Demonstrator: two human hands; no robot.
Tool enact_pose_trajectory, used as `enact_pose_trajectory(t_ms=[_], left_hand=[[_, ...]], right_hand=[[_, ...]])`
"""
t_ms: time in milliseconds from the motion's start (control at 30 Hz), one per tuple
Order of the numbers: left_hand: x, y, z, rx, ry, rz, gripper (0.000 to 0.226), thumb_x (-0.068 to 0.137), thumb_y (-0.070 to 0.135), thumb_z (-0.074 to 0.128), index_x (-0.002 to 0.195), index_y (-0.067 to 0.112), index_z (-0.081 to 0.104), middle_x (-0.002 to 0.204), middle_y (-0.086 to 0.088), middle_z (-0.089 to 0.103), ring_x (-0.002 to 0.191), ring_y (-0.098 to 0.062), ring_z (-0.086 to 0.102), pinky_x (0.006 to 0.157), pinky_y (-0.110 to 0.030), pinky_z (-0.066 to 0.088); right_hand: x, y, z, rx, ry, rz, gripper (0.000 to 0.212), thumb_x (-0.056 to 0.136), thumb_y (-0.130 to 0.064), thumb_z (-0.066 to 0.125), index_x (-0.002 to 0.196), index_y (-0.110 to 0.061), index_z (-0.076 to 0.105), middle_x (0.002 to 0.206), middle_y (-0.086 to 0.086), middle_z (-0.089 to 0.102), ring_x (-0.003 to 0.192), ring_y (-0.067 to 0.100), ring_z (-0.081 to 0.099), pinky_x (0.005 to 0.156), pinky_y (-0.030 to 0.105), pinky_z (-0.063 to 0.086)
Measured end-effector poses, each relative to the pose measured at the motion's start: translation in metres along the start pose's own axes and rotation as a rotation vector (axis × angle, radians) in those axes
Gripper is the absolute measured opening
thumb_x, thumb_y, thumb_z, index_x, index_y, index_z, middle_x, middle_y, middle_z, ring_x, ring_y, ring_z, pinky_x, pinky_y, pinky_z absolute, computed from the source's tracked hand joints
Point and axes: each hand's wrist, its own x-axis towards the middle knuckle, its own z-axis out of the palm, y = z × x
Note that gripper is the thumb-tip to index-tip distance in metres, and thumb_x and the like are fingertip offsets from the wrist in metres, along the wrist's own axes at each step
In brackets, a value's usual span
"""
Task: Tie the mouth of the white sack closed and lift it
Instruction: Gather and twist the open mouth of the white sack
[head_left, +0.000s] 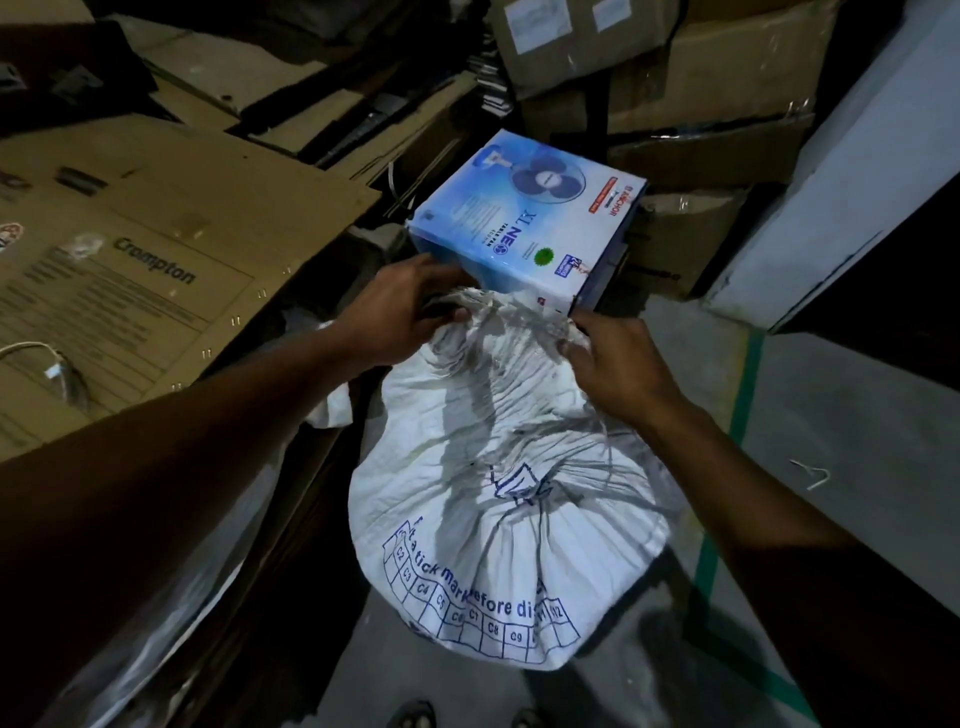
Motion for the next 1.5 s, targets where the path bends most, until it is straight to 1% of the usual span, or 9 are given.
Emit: enact_pose_trajectory(t_ms=[200,400,500,733,833,933,1167,1367,1500], left_hand=[[-0.016,0.017,0.024,-0.123,-0.138,0.114,0.033,0.097,0.036,0.073,0.124,0.018,0.075,0.116,0.004,0.057,0.104,-0.015,0.063,0.093,-0.030,0.053],[-0.026,0.036,0.054,-0.003,-0.087,0.101,0.029,0.091,0.056,0.074,0.118,0.044,0.076,0.161,-0.007,0.035,0.138,-0.036,0.037,0.114,-0.055,0.041],[-0.025,0.039,0.055,-0.155,-0.105,0.080,0.030,0.089,0.037,0.084,0.118,0.032,0.079,0.172,-0.010,0.018,0.152,-0.036,0.032,0.123,-0.043,0.036],[-0.023,0.034,0.066,-0.336,0.043,-0.025,0.042,0.085,0.022,0.087,0.123,0.017,0.068,0.114,-0.005,0.067,0.103,-0.024,0.070,0.093,-0.046,0.059],[-0.017,0.041,0.063,-0.446,-0.003,-0.086,0.058,0.086,0.018,0.087,0.133,0.021,0.055,0.116,-0.004,0.069,0.103,-0.025,0.074,0.089,-0.046,0.064],[-0.009,0.035,0.066,-0.393,0.023,-0.157,0.057,0.085,0.023,0.089,0.134,0.020,0.061,0.116,-0.001,0.076,0.103,-0.017,0.076,0.093,-0.044,0.062],[-0.009,0.025,0.059,-0.471,0.050,-0.329,0.031,0.082,0.029,0.091,0.105,0.029,0.071,0.095,0.012,0.079,0.086,0.009,0.070,0.084,-0.017,0.052],[-0.010,0.023,0.061,-0.451,0.091,-0.332,0.028,0.083,0.024,0.091,0.103,0.023,0.071,0.086,0.018,0.075,0.076,0.019,0.066,0.073,-0.003,0.046],[-0.014,0.018,0.057,-0.448,0.122,-0.355,0.037,0.084,0.034,0.089,0.114,0.019,0.074,0.103,0.005,0.081,0.097,-0.006,0.076,0.086,-0.020,0.054]], right_hand=[[0.010,-0.003,0.010,0.113,0.025,0.097,0.042,0.086,0.001,0.067,0.128,-0.006,0.066,0.134,0.020,0.067,0.123,0.037,0.065,0.106,0.043,0.054],[0.027,-0.023,0.023,0.318,0.031,0.114,0.036,0.082,-0.015,0.086,0.110,-0.023,0.065,0.116,0.009,0.072,0.109,0.023,0.067,0.083,0.034,0.060],[0.033,-0.019,0.023,0.459,-0.066,0.131,0.040,0.088,-0.022,0.083,0.117,-0.029,0.055,0.108,0.005,0.075,0.096,0.020,0.074,0.074,0.034,0.062],[0.018,-0.009,0.011,0.712,-0.290,0.182,0.036,0.098,-0.041,0.063,0.130,-0.041,0.045,0.103,0.013,0.073,0.084,0.039,0.073,0.070,0.054,0.060],[0.007,-0.006,0.007,0.768,-0.315,0.194,0.063,0.088,-0.055,0.074,0.136,-0.033,0.040,0.111,0.002,0.072,0.090,0.012,0.075,0.073,0.040,0.061],[-0.007,0.004,0.004,0.473,-0.289,0.087,0.100,0.062,-0.067,0.088,0.138,-0.029,0.034,0.137,-0.001,0.060,0.121,0.015,0.063,0.097,0.038,0.057],[-0.038,0.017,0.012,0.276,-0.021,-0.177,0.048,0.089,-0.037,0.080,0.128,-0.024,0.054,0.130,-0.002,0.055,0.121,0.015,0.054,0.099,0.028,0.045],[-0.035,0.024,0.028,0.076,0.062,-0.134,0.030,0.097,-0.040,0.069,0.102,-0.010,0.071,0.111,0.009,0.062,0.106,0.027,0.061,0.086,0.028,0.047],[-0.031,0.020,0.017,-0.010,0.162,-0.107,0.042,0.092,-0.027,0.074,0.064,-0.013,0.046,0.065,-0.004,0.038,0.066,0.021,0.043,0.064,0.025,0.016]])
